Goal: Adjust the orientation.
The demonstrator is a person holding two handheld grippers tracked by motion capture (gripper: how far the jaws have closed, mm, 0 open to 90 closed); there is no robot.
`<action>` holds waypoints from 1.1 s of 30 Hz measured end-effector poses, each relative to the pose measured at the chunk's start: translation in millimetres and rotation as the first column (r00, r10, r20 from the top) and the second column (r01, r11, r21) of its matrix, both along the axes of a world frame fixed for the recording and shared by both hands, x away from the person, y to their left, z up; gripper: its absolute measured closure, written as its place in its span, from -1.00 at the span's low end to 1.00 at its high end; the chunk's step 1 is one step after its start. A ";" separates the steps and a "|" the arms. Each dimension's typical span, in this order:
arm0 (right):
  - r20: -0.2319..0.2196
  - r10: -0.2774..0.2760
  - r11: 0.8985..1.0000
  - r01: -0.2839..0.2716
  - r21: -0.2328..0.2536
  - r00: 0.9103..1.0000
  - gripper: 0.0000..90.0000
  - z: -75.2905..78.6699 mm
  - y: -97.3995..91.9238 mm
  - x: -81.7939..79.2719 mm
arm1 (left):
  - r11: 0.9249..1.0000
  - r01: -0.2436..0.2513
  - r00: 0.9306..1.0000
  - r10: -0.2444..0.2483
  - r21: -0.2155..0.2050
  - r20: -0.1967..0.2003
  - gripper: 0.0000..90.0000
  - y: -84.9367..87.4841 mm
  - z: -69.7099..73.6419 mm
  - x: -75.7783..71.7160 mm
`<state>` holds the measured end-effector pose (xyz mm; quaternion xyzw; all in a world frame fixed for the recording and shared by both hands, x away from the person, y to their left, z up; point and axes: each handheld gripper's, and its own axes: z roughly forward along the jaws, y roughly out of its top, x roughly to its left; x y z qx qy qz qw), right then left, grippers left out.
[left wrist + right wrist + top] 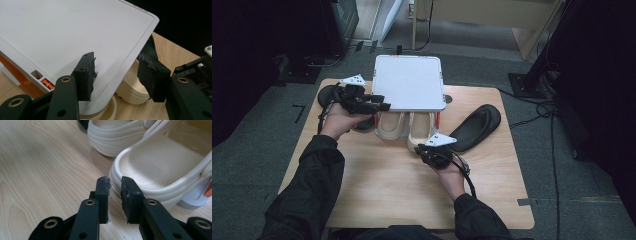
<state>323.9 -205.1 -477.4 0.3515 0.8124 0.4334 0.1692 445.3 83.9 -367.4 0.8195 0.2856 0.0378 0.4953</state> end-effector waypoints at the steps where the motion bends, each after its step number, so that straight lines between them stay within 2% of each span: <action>1: -0.001 -0.004 1.000 0.004 0.003 1.000 0.68 0.3 0.1 0.9 | 1.000 -0.001 1.000 0.001 0.000 0.001 0.08 -0.1 0.0 0.0; 5: -0.008 -0.012 1.000 0.012 0.014 1.000 0.56 2.0 0.1 1.3 | 1.000 -0.002 1.000 0.002 -0.006 -0.002 0.09 0.3 -0.4 0.5; 9: 0.008 -0.026 0.998 0.026 0.053 1.000 0.49 10.9 0.5 1.2 | 1.000 -0.002 1.000 0.002 -0.008 -0.005 0.10 0.2 -0.5 0.6; 11: 0.013 -0.043 0.996 0.042 0.076 0.999 0.43 14.6 2.4 5.2 | 1.000 -0.003 1.000 0.003 -0.005 -0.003 0.10 0.1 -0.3 0.5; 16: -0.001 -0.093 0.992 0.092 0.088 0.996 0.22 13.8 16.2 24.7 | 1.000 -0.003 1.000 0.003 -0.008 -0.006 0.10 0.7 -0.5 0.8; 19: -0.004 -0.112 0.991 0.112 0.072 0.994 0.16 9.1 28.1 33.8 | 1.000 -0.003 1.000 0.002 -0.010 -0.008 0.10 1.3 -0.6 1.1; 23: 0.003 -0.130 0.991 0.130 0.018 0.991 0.15 3.7 44.0 41.1 | 1.000 -0.001 1.000 0.001 -0.008 -0.004 0.11 1.3 -0.7 1.0; 26: 0.023 -0.141 0.988 0.143 -0.056 0.990 0.25 1.0 52.0 42.8 | 1.000 -0.003 1.000 0.003 -0.008 -0.001 0.12 1.2 -0.8 0.9; 29: 0.063 -0.140 0.980 0.147 -0.137 0.988 0.36 -2.2 57.1 42.4 | 1.000 -0.003 1.000 0.003 -0.004 0.002 0.12 1.0 -0.6 0.5; 31: 0.037 -0.135 0.982 0.139 -0.130 0.990 0.39 -5.2 56.2 43.9 | 1.000 -0.005 1.000 0.005 -0.001 0.003 0.12 0.8 -0.4 0.3; 33: 0.029 -0.129 0.984 0.132 -0.121 0.991 0.41 -4.9 54.9 44.4 | 1.000 -0.005 1.000 0.005 -0.002 0.005 0.12 0.7 -0.6 0.2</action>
